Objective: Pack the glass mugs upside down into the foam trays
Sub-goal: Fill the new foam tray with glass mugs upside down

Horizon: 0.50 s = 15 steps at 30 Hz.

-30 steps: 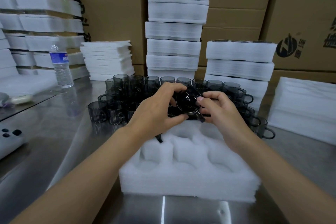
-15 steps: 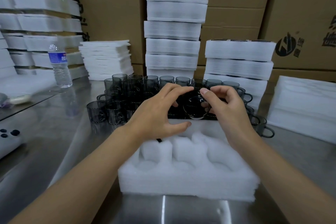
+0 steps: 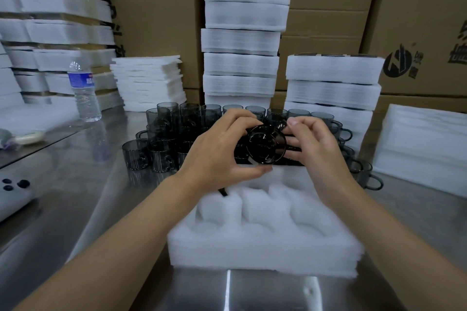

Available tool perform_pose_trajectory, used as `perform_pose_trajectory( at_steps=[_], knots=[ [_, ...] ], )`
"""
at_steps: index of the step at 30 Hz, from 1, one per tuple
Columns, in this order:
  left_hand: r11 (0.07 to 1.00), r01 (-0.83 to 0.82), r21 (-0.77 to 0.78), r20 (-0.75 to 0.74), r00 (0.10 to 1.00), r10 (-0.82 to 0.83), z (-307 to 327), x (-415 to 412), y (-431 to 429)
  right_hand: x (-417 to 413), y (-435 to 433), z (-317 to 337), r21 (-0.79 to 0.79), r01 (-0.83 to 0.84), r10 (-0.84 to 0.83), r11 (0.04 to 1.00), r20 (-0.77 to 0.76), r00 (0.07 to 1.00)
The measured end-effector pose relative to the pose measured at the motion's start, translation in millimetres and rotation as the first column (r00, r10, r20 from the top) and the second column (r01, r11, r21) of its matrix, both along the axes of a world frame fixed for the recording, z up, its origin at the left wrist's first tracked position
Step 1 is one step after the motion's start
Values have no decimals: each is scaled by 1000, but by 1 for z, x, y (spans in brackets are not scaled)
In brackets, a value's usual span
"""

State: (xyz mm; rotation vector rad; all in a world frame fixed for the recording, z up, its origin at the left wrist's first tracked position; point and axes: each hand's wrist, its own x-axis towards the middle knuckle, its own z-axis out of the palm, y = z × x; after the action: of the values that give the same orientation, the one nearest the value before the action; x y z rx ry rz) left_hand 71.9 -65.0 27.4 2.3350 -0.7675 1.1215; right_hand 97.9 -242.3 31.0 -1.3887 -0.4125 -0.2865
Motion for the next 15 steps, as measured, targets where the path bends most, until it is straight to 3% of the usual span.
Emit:
perform_pose_trajectory(
  at_steps=[15],
  knots=[
    [998, -13, -59, 26, 1000, 15, -1, 1, -1, -1, -1, -2, -96, -20, 24, 995, 34, 999]
  ],
)
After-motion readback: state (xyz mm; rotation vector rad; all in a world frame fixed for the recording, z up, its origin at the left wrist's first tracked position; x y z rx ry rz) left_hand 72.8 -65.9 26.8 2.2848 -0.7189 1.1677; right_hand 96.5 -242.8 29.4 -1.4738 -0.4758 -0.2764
